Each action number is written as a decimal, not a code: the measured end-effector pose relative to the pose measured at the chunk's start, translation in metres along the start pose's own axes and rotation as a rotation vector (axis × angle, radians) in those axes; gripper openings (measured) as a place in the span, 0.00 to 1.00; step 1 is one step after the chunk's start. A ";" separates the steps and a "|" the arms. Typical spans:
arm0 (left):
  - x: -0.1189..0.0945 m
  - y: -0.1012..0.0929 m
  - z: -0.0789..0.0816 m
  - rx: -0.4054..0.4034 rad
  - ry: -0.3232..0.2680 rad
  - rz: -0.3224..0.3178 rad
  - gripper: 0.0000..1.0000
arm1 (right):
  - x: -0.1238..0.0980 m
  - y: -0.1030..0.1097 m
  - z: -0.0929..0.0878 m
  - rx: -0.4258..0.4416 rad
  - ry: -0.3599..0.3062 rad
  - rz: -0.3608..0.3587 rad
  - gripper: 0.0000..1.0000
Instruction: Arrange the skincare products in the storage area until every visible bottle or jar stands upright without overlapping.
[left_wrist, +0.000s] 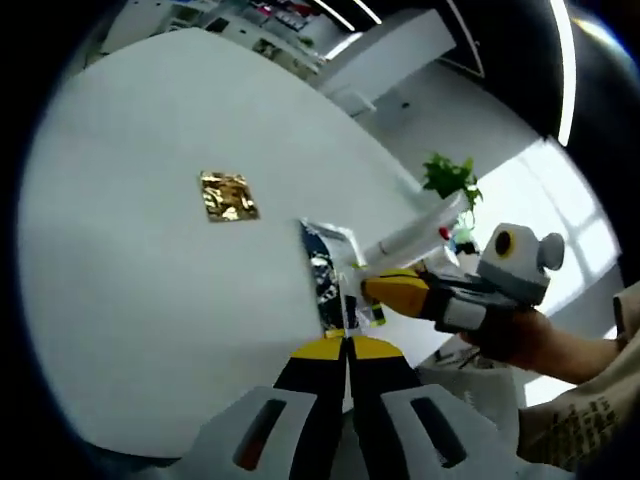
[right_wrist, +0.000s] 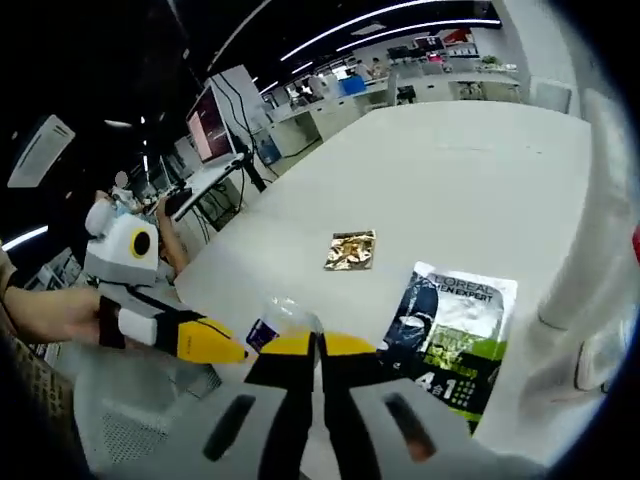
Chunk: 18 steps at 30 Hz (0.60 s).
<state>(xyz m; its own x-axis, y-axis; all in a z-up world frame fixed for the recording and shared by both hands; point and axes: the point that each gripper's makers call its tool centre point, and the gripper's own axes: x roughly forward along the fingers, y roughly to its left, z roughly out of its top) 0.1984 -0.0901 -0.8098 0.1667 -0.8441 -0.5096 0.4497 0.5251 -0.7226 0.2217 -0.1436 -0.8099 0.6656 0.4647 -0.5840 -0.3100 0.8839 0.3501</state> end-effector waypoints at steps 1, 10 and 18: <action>0.001 0.002 -0.001 -0.001 0.005 0.004 0.00 | 0.002 -0.002 -0.003 0.000 0.012 -0.007 0.02; 0.015 0.025 -0.005 -0.006 0.044 0.058 0.00 | 0.019 -0.013 -0.014 -0.056 0.058 -0.028 0.01; 0.025 0.043 -0.009 -0.071 0.059 0.079 0.00 | 0.038 -0.019 -0.019 -0.114 0.100 -0.035 0.01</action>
<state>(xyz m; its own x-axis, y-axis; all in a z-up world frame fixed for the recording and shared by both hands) 0.2145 -0.0870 -0.8578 0.1466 -0.7930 -0.5913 0.3734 0.5979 -0.7093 0.2404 -0.1419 -0.8530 0.6083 0.4310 -0.6665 -0.3662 0.8974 0.2460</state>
